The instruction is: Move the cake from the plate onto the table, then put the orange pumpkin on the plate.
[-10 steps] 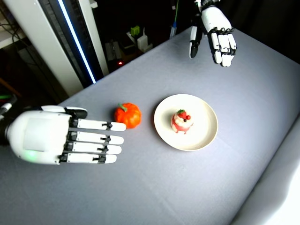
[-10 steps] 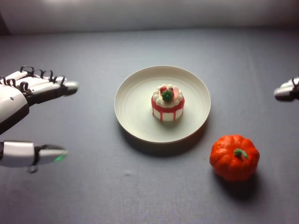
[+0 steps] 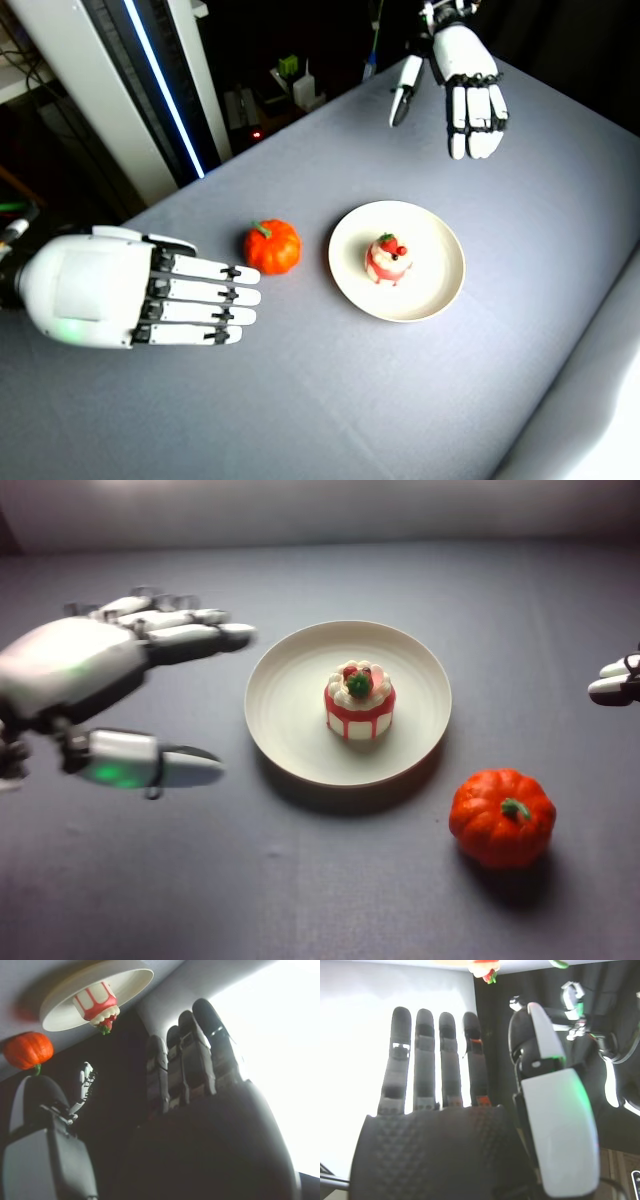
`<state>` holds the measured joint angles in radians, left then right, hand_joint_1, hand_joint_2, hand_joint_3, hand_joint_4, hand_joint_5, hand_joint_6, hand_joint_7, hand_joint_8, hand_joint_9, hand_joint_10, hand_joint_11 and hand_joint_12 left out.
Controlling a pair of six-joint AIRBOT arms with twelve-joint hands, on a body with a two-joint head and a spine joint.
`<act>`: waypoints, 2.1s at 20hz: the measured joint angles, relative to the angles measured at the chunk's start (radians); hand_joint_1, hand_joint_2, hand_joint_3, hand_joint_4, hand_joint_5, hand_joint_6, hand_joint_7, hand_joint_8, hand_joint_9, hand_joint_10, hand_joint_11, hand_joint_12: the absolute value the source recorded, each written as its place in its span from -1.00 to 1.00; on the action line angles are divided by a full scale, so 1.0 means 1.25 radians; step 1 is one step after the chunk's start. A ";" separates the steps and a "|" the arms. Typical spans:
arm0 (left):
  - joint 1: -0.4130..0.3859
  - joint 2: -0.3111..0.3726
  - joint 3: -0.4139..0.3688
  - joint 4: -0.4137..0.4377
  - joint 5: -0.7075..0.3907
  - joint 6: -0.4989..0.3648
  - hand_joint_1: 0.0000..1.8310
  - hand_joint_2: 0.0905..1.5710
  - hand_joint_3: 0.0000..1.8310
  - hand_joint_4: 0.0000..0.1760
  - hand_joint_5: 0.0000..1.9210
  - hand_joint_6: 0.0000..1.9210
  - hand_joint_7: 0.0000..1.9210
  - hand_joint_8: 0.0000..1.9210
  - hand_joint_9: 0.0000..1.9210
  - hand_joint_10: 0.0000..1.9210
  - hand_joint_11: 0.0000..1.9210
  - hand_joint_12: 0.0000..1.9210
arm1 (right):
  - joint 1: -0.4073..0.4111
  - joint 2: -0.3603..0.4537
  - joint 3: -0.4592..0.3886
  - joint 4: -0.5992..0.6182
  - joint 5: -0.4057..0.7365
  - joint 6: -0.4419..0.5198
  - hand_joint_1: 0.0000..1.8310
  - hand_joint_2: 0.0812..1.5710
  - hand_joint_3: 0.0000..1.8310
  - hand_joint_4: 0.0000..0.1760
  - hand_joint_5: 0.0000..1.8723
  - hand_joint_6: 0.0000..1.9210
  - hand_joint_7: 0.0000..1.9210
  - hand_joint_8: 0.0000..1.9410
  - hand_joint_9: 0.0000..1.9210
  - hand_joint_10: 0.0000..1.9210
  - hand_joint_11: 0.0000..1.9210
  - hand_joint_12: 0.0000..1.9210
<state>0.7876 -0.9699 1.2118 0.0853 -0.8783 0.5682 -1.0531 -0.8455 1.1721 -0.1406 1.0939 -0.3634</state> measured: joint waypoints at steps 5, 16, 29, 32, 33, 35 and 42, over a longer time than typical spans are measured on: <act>-0.175 -0.077 0.080 0.163 0.137 -0.046 -0.17 0.13 -1.00 -0.31 -0.60 -1.00 -0.66 -1.00 -0.61 -1.00 -0.99 0.01 | -0.002 -0.001 0.000 -0.006 0.000 0.000 -0.04 0.56 -1.00 -1.00 -0.45 -1.00 -0.50 -1.00 -0.51 -1.00 -0.88 0.00; -0.305 -0.252 0.200 0.364 0.316 -0.127 -0.26 0.09 -1.00 0.63 -0.57 -1.00 -0.51 -1.00 -0.49 -1.00 -0.94 0.00 | 0.003 -0.021 0.010 -0.006 0.006 0.001 0.08 0.82 -1.00 -1.00 -0.57 -1.00 -0.61 -1.00 -0.58 -1.00 -0.97 0.20; -0.305 -0.325 0.256 0.390 0.378 -0.152 0.24 0.26 -1.00 -0.93 0.25 -0.39 -0.07 0.98 -0.03 0.99 -0.01 1.00 | 0.008 -0.025 0.013 -0.011 0.006 0.002 0.18 0.82 -1.00 -1.00 -0.53 -0.99 -0.53 -1.00 -0.50 -0.98 -0.91 0.19; -0.305 -0.309 0.240 0.356 0.337 -0.158 0.27 0.26 -1.00 -1.00 0.27 -0.42 -0.05 1.00 0.04 1.00 0.14 1.00 | 0.008 -0.025 0.013 -0.011 0.006 0.008 0.18 0.81 -1.00 -1.00 -0.53 -1.00 -0.53 -1.00 -0.50 -0.99 -0.92 0.20; -0.305 -0.295 0.230 0.348 0.322 -0.158 0.26 0.25 -1.00 -1.00 0.27 -0.42 -0.04 1.00 0.09 1.00 0.16 1.00 | 0.008 -0.025 0.013 -0.011 0.006 0.009 0.19 0.81 -1.00 -1.00 -0.53 -1.00 -0.52 -0.99 -0.50 -0.99 -0.91 0.20; -0.305 -0.252 0.205 0.311 0.281 -0.149 0.25 0.25 -1.00 -1.00 0.27 -0.42 0.03 0.92 0.09 1.00 0.05 1.00 | 0.008 -0.025 0.013 -0.010 0.006 0.014 0.21 0.81 -1.00 -1.00 -0.55 -1.00 -0.53 -1.00 -0.51 -0.99 -0.91 0.20; -0.201 -0.036 0.044 0.146 0.151 0.003 0.32 0.24 -1.00 -1.00 0.32 -0.56 0.20 0.06 0.07 0.42 -0.05 0.79 | 0.008 -0.025 0.013 -0.011 0.007 0.021 0.23 0.81 -0.99 -1.00 -0.55 -1.00 -0.52 -1.00 -0.51 -1.00 -0.94 0.21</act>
<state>0.5369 -1.0145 1.2663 0.2676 -0.6895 0.5716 -1.0431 -0.8772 1.1885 -0.1539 1.1023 -0.3367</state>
